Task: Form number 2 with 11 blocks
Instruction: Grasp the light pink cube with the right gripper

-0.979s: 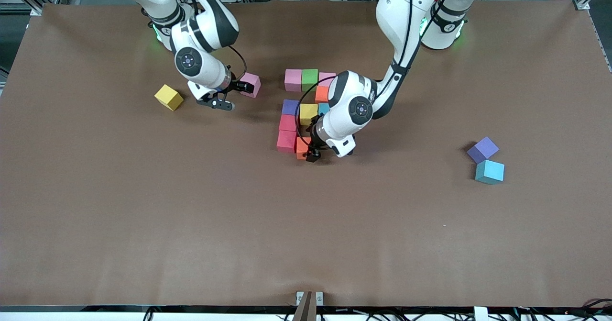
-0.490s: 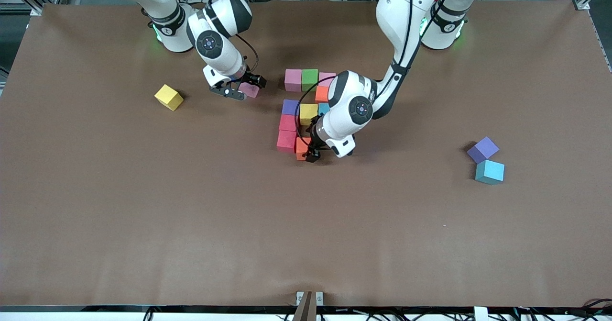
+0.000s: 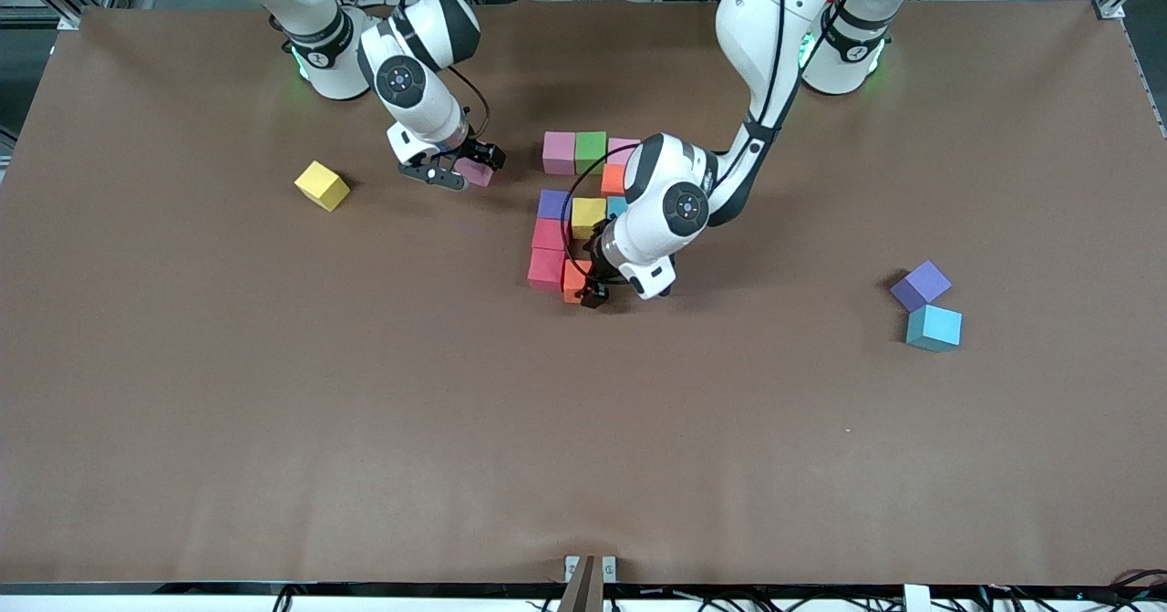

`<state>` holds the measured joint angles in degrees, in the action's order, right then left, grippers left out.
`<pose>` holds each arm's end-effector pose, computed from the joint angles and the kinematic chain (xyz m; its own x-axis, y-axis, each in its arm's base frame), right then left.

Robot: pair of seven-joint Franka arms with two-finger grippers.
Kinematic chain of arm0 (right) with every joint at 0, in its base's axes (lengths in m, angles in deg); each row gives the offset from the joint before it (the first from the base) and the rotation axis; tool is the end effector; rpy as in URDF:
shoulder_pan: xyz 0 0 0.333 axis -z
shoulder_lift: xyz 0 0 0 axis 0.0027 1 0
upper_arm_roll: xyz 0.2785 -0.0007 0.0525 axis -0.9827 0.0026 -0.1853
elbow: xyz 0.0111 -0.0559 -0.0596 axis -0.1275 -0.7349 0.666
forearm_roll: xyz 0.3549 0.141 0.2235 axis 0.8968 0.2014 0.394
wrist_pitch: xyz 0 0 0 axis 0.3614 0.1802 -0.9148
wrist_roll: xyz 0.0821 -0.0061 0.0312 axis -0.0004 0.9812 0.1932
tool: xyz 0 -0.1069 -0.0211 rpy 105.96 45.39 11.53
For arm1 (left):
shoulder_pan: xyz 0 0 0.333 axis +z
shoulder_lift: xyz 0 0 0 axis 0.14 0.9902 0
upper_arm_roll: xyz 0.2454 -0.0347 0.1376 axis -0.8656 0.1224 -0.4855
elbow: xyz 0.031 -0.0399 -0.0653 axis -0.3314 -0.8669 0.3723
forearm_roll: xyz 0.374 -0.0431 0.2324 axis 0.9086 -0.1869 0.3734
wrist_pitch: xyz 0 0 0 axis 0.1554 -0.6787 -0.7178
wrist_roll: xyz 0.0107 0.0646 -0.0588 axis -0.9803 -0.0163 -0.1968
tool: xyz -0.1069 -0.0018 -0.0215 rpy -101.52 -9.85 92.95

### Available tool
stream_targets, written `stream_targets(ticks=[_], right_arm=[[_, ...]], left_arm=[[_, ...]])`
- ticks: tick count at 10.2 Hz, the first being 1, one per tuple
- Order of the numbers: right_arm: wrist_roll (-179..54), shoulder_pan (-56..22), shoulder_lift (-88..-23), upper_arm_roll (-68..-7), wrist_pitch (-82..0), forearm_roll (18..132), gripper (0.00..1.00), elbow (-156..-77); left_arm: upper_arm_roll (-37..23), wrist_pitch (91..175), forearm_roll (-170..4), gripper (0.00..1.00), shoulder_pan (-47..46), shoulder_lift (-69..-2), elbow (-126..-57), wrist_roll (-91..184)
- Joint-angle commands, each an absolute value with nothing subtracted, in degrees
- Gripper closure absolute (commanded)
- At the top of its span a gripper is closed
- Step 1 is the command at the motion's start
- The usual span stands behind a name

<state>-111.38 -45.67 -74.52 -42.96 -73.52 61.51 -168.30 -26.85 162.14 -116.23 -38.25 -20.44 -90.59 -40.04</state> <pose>0.3053 0.3051 0.1261 0.9211 -0.3104 -0.2350 -0.3203 -0.9473 -0.0038 0.4986 -0.4822 0.1225 0.1253 0.8970 -0.4239 0.9883 -0.1502 -0.0258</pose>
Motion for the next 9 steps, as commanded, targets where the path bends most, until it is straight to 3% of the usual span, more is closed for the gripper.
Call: stream_targets(ticks=[1,5,6,9], right_arm=[[-111.7,-47.4,-74.2,-42.5,-76.4,63.0,0.11,-169.7],[-111.6,-47.9,-74.1,-42.6,-76.6,62.9,0.73,-169.8],[-111.4,-48.4,-74.2,-42.6,-76.7,62.9,0.81,-169.6],[-110.3,-48.1,-74.9,-42.4,-76.2,62.1,0.83,-167.7]], left_arm=[[-26.8,162.7,-117.3,0.0,-38.4,-20.5,-91.1,-37.0],[-26.8,162.6,-117.3,0.0,-38.1,-20.6,-91.1,-36.9],[-26.9,162.6,-117.2,0.0,-38.0,-20.6,-91.1,-36.7],[-26.9,162.6,-117.2,0.0,-37.9,-21.1,-91.1,-34.4]])
